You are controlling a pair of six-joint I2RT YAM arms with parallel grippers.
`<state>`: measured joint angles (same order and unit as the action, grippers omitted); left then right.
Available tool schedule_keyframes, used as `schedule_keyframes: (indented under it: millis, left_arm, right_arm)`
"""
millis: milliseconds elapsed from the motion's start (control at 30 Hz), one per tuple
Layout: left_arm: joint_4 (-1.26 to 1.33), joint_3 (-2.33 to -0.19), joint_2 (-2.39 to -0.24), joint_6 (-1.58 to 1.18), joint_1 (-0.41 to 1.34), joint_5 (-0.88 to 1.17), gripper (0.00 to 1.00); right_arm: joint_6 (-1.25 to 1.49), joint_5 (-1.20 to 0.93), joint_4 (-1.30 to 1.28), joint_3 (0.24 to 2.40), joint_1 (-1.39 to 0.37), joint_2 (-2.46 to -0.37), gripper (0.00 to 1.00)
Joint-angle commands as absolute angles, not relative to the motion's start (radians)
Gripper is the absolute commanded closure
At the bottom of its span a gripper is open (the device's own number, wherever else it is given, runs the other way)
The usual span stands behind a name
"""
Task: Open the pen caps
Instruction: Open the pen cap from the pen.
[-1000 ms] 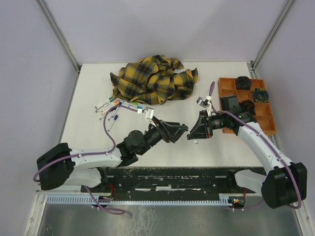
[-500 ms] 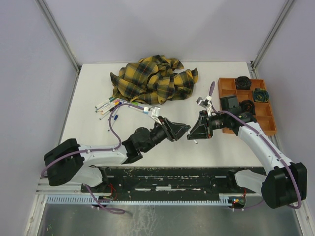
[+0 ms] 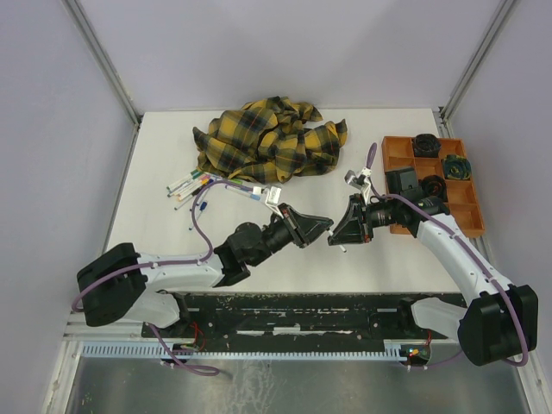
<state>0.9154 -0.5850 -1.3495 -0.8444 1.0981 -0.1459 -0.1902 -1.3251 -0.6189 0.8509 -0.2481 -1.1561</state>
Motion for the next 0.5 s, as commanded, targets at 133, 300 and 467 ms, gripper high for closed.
schedule_keyframes:
  millis: [133,300,467]
  left_arm:
    - [1.020,-0.606,-1.322,-0.868,1.029,-0.146,0.97]
    - [1.054,-0.623,-1.281,-0.854,0.916,-0.227,0.97]
    - [1.054,-0.678,-1.253,-0.813,0.815,-0.278,0.97]
  right_arm:
    - [-0.219,-1.349,-0.620,0.896,-0.252,-1.154,1.00]
    - [-0.214,-1.341,-0.622,0.895,-0.252,-1.163,1.00]
    - [-0.208,-1.315,-0.628,0.896,-0.253,-1.174,1.00]
